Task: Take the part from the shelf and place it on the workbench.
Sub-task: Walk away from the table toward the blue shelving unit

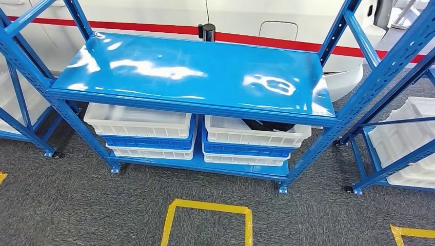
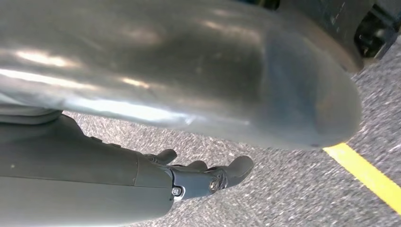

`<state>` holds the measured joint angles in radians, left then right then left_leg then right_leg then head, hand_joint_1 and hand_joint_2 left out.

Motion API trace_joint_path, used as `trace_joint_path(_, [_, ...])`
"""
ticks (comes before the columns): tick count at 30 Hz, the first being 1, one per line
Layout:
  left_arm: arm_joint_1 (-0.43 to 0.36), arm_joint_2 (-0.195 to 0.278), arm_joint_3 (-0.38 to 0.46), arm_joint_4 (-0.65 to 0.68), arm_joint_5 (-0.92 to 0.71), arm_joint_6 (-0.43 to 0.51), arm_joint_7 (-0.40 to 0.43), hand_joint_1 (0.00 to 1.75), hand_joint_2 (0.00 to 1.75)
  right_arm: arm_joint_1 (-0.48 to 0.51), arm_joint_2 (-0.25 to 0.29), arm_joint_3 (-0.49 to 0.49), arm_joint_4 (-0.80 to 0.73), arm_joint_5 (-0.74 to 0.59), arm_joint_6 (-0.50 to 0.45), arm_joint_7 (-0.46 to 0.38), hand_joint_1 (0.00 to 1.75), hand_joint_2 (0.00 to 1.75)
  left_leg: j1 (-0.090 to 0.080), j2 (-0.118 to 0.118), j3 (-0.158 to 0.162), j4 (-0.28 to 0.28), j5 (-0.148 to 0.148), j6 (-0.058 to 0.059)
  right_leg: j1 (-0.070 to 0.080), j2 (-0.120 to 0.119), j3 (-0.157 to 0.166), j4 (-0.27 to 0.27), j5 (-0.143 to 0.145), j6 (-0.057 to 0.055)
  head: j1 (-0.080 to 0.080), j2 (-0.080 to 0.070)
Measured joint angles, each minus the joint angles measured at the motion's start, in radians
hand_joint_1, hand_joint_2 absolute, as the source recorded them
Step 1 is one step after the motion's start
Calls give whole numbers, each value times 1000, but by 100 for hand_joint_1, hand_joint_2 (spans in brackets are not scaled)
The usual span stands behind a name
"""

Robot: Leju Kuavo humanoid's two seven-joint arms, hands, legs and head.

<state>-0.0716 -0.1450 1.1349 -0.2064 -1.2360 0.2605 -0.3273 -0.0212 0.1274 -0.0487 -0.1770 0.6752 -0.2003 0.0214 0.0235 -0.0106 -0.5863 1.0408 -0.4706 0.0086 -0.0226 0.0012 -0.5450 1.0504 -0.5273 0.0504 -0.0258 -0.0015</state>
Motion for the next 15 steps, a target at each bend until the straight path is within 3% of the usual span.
trace_joint_path(3, [-1,0,0,0,0,0,0,0,0,1,0,0,0,0,0,0,0,0,-6,0,1,-1,-4,13,2,0,-109,196,-73,-12,2,0])
trace_joint_path(4, [-1,0,0,0,0,0,0,0,0,2,0,0,0,0,0,0,0,0,-8,0,3,-1,-6,16,2,0,-139,240,-80,-12,2,0])
trace_joint_path(5, [0,0,0,0,0,0,0,0,0,3,0,0,0,0,0,0,0,0,-10,-1,5,-1,-8,17,3,0,-153,248,-71,-7,2,0])
trace_joint_path(6, [0,0,0,0,0,0,0,0,0,4,0,0,0,0,0,0,0,0,-11,-3,8,-1,-10,18,4,0,-145,212,-46,-2,2,0])
trace_joint_path(8, [-1,-1,0,0,0,-1,0,0,0,3,-1,0,0,1,0,0,0,0,-13,-7,14,0,-14,15,10,0,-91,74,18,4,3,0])
trace_joint_path(10, [-1,-1,0,0,0,-3,0,0,0,2,-2,0,0,2,0,0,0,0,-17,-10,18,0,-21,7,17,1,-53,-18,56,-4,3,0])
trace_joint_path(12, [-1,-1,0,0,0,-3,0,0,0,1,-2,0,0,4,0,0,0,0,-18,-11,21,-4,-25,-3,21,1,-45,-31,65,-16,3,0])
trace_joint_path(15, [-1,0,0,0,0,-2,0,0,0,2,-1,0,0,6,-1,0,0,0,-14,-7,18,26,-48,-17,7,1,-24,-47,73,-35,1,0])
